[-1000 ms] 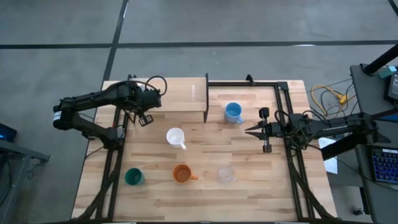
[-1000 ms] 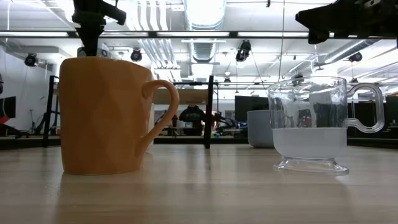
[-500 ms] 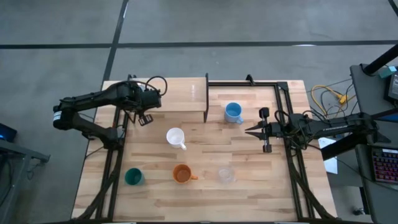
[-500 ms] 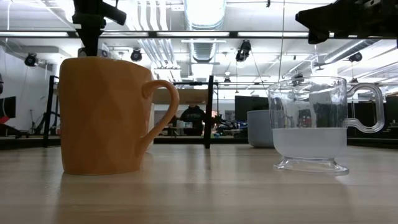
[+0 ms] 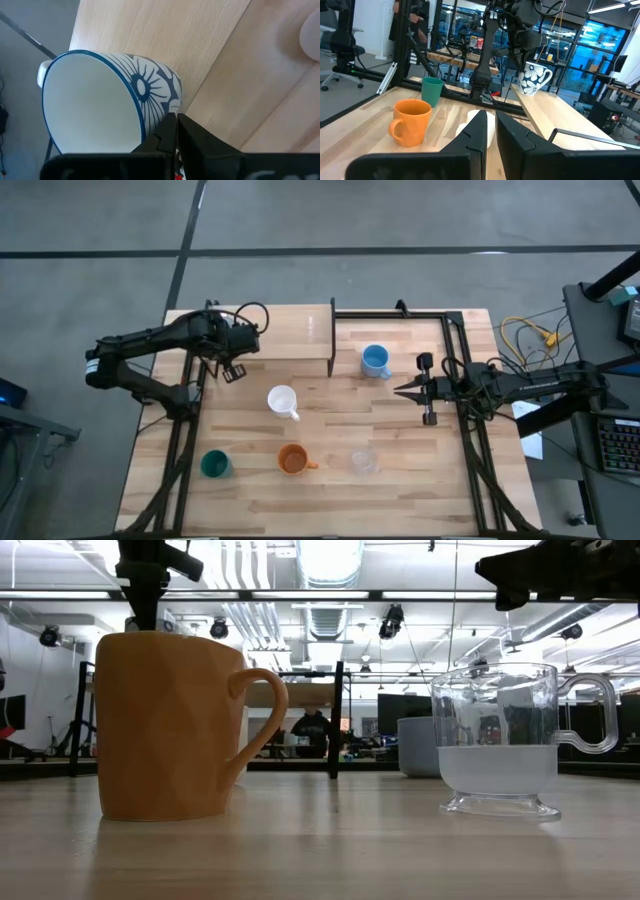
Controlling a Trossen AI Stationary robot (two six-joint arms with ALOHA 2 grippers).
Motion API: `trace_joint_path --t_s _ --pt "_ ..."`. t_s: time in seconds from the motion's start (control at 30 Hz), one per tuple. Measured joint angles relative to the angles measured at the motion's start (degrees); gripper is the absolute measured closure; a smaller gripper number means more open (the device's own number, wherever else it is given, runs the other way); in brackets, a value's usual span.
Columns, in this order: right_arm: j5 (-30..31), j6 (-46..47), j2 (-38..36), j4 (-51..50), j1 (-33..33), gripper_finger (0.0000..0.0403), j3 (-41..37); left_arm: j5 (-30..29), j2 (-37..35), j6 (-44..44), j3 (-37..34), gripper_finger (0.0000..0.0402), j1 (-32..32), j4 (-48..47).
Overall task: Stack small to large cups/mugs on shelf
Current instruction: Put the blue mug on the shelf
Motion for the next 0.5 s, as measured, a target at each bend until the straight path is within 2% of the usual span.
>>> trace_joint_path --t_s 0.27,0.4,0.5 --pt "0.3 0.2 0.0 0.2 0.0 0.0371 0.0 0.7 -0.1 -0.5 3.0 0.0401 -1.9 1.9" --pt "5.0 1.8 0.2 0.5 0.0 0.0371 0.0 0.7 -2.3 0.5 3.9 0.0401 -6.3 11.6" --pt "6.0 2.2 0.5 0.5 0.0 0.0371 0.0 0.7 -4.6 1.9 3.0 0.0401 -11.1 20.7"
